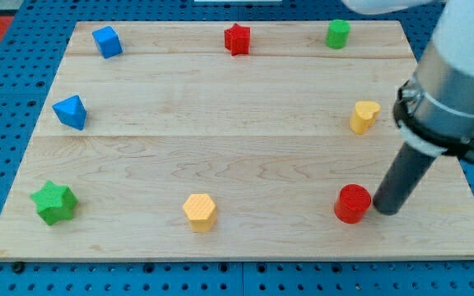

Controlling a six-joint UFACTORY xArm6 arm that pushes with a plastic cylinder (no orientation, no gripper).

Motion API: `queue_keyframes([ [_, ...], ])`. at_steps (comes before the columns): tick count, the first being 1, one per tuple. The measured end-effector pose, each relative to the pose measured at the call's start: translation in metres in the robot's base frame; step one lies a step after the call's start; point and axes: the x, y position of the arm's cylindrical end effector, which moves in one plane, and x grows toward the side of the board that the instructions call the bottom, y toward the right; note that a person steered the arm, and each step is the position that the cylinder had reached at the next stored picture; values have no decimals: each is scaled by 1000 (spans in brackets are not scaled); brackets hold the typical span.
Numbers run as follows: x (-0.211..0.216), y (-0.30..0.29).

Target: Move red circle vertically to the yellow hexagon

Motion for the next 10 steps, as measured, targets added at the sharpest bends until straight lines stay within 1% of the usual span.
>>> queue_keyframes([
  [1, -34, -55],
  [2, -32, -63],
  [3, 34, -45],
  [4, -1, -75],
  [5, -67, -90],
  [6, -69, -81],
  [7, -41, -80],
  [8, -35, -121],
  [9, -67, -149],
  [10, -103, -156],
])
